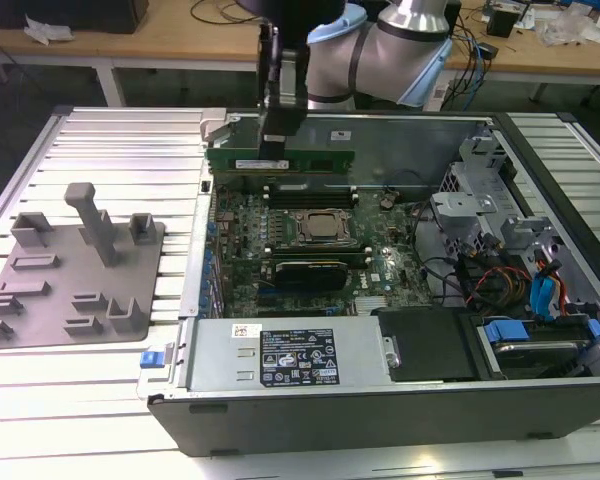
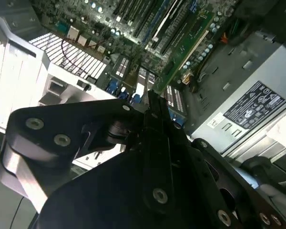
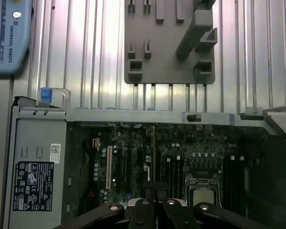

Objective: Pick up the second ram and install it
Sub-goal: 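Pick up the second ram and move it above second insertion slot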

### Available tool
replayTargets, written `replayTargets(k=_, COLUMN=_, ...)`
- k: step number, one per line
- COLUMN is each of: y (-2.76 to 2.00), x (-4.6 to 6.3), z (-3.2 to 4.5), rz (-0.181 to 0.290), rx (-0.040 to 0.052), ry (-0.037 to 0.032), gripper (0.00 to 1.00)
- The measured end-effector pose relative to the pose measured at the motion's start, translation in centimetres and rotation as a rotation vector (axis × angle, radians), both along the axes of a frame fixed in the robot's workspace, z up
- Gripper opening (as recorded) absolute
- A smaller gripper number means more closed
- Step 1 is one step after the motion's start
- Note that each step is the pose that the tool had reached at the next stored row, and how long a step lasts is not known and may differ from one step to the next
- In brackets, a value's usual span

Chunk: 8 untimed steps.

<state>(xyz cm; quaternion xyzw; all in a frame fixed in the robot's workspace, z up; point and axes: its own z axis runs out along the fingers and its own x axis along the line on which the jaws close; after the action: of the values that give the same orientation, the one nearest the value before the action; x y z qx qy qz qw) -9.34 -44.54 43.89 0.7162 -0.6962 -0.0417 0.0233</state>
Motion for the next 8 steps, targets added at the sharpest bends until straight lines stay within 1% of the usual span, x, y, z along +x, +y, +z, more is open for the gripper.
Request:
replayTargets(k=2, y=0.00, x=1.0, z=-0.01, rz=0.000, rx=0.0001, ry=0.0004, gripper=0.10)
replayTargets(k=6, y=0.00, x=2.3, z=-0.01, rz=0.000, rx=0.0000, ry=0.0008, gripper=0.10)
replayTargets(k=8, y=0.00, x=3.7, z=-0.02, rz=0.000, rx=0.0001, ry=0.0013, gripper=0.10)
